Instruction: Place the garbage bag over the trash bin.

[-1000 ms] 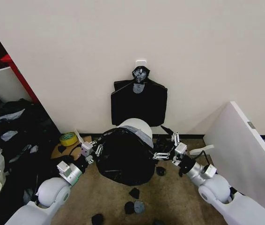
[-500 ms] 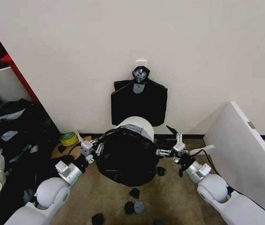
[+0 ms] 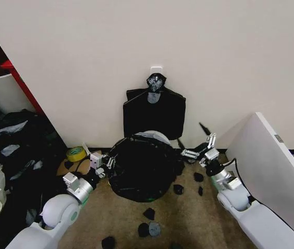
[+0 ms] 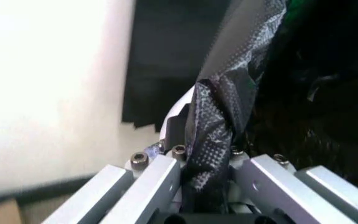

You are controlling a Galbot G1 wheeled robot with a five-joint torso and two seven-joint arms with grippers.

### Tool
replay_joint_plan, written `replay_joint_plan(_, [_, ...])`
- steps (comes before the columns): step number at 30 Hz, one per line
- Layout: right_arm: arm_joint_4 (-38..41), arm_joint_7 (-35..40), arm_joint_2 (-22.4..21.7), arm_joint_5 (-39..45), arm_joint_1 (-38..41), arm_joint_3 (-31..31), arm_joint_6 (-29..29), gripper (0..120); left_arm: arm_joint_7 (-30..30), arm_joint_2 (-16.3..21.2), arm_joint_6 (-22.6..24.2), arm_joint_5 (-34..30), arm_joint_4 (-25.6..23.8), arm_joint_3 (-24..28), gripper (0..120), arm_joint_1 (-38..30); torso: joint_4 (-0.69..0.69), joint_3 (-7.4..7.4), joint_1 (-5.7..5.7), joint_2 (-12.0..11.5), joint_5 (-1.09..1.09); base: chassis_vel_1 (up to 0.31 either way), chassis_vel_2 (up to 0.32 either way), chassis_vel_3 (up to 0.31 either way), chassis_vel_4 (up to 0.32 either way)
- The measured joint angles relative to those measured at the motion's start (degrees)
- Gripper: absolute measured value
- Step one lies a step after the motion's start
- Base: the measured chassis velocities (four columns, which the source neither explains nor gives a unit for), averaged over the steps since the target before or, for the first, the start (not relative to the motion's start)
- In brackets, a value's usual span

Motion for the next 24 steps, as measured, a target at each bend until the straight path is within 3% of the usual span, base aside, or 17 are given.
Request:
replay_joint_plan(3, [4.0, 7.7, 0.2, -0.8, -2.4, -0.2, -4.5, 100, -4.9, -1.3, 5.1, -6.2, -0.9, -0.4, 0, -0.4, -0.01, 0.0, 0.0, 0.0, 0.0, 0.0, 0.0, 0.0, 0.0])
replay_joint_plan(6, [9.5, 5.8, -1.0, 5.3, -5.7, -2.0, -5.9, 100, -9.8, -3.0, 11.4, -14.0, -2.7, -2.1, 0, -0.6, 0.0, 0.0, 0.0, 0.0, -0.01, 0.0, 0.0, 0.0, 0.0])
replay_joint_plan(7, [9.5, 5.8, -1.0, 5.3, -5.7, -2.0, -5.9, 100, -9.8, -3.0, 11.4, -14.0, -2.7, -2.1, 0, -0.6, 0.0, 0.0, 0.0, 0.0, -0.01, 0.0, 0.0, 0.0, 0.0])
replay_joint_plan(11, [14.3, -10.3, -2.6, 14.8, -10.4, -4.1, -2.6, 100, -20.9, -5.2, 24.3, -27.0, -4.9, -5.8, 0, -1.4, -0.03, -0.01, -0.01, 0.0, -0.01, 0.0, 0.0, 0.0, 0.0])
replay_joint_plan(13, [12.7, -18.7, -2.5, 15.1, -10.1, -3.8, 0.5, 100, -25.5, -6.0, 28.6, -32.8, -5.0, -7.7, 0, -2.2, -0.01, -0.01, -0.01, 0.0, -0.01, 0.0, 0.0, 0.0, 0.0])
replay_joint_plan(14, [12.7, -18.7, -2.5, 15.1, -10.1, -3.8, 0.5, 100, -25.5, -6.0, 28.6, -32.8, -5.0, -7.7, 0, -2.2, -0.01, -0.01, -0.01, 0.0, -0.01, 0.0, 0.0, 0.0, 0.0])
replay_joint_plan(18, [8.3, -23.6, -2.3, 9.0, -9.3, -2.9, 2.9, 100, -31.5, -7.1, 35.6, -42.6, -4.5, -11.8, 0, -3.3, 0.0, 0.0, -0.01, 0.0, -0.01, 0.0, 0.0, 0.0, 0.0])
replay_joint_plan(20, [7.0, -23.6, -2.1, 6.6, -9.2, -2.7, 3.6, 100, -32.4, -7.2, 36.5, -44.2, -4.3, -12.5, 0, -3.4, 0.0, 0.0, -0.01, 0.0, -0.01, 0.0, 0.0, 0.0, 0.0])
replay_joint_plan(24, [1.7, -21.0, -0.6, -6.7, -9.2, -1.5, 4.6, 100, -34.2, -7.2, 38.7, -48.1, -4.2, -14.3, 0, -3.5, 0.0, 0.0, 0.0, 0.0, 0.0, 0.0, 0.0, 0.0, 0.0])
